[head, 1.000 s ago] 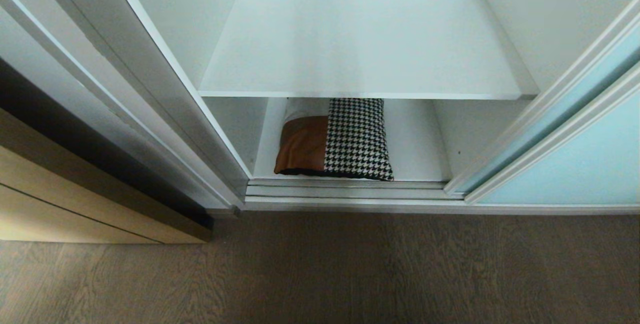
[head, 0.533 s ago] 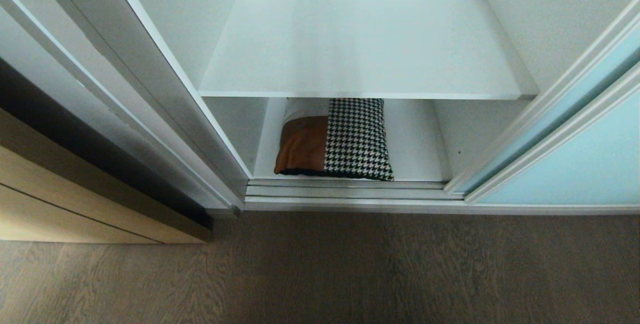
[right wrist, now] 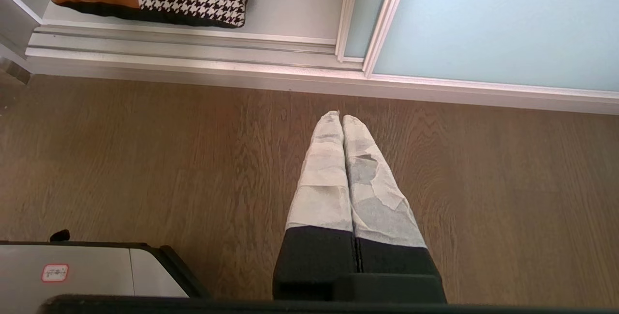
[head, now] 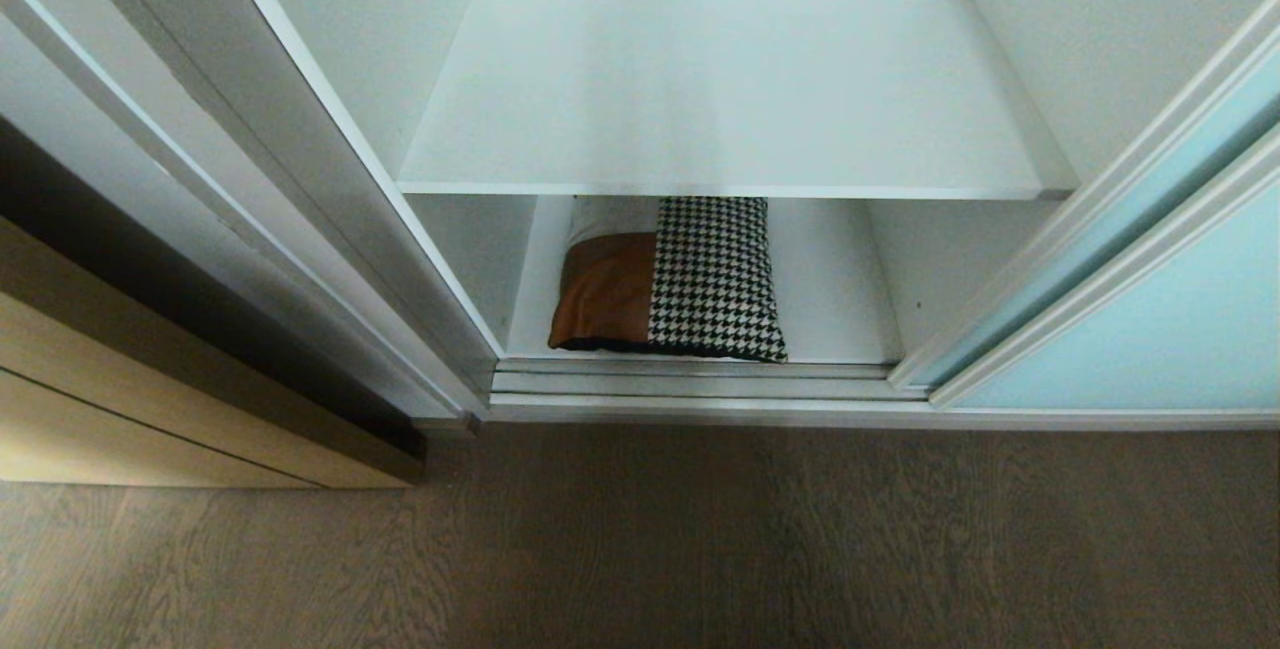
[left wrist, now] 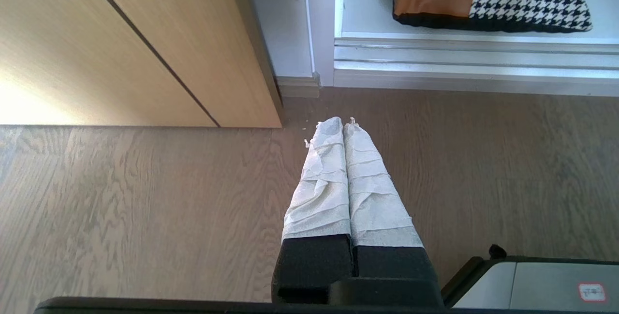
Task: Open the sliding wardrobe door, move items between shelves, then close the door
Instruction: Open the door
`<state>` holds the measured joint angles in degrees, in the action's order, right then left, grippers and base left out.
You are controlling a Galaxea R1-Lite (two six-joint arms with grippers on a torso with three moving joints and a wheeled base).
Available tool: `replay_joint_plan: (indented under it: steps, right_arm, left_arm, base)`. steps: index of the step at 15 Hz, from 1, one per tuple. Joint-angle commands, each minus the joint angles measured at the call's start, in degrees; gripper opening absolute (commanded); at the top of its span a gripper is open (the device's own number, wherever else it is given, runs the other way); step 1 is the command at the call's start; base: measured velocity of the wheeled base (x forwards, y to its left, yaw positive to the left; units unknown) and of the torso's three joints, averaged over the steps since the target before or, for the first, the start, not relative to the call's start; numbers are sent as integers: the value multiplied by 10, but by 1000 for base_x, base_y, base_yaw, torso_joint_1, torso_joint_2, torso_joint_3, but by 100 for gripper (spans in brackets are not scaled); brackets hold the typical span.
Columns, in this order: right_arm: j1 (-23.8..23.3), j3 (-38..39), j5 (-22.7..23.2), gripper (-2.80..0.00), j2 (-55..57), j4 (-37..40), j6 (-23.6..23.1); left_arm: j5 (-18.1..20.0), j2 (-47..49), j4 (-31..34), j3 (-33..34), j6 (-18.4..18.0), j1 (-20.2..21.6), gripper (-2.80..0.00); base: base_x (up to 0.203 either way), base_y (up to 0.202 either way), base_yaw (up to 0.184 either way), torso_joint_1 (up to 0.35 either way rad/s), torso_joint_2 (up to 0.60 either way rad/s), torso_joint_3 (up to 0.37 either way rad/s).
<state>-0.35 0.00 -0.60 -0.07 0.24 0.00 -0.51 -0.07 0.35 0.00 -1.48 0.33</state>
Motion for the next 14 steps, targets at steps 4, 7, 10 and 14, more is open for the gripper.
replay_joint_plan:
  steps: [4, 7, 10, 14]
  right_arm:
    - [0, 0, 0, -280, 1, 0, 0]
    - [0, 0, 0, -280, 1, 0, 0]
    - [0, 0, 0, -280, 1, 0, 0]
    - [0, 0, 0, -280, 1, 0, 0]
  left_arm:
    - [0, 2, 0, 1, 0, 0, -280]
    - [0, 2, -1, 1, -2, 0, -280]
    - [0, 2, -1, 1, -3, 0, -280]
    - [0, 2, -1, 1, -3, 0, -280]
  base:
    - [0, 0, 0, 0, 0, 0]
    - [0, 0, 0, 0, 0, 0]
    - [0, 0, 0, 0, 0, 0]
    - [0, 0, 0, 0, 0, 0]
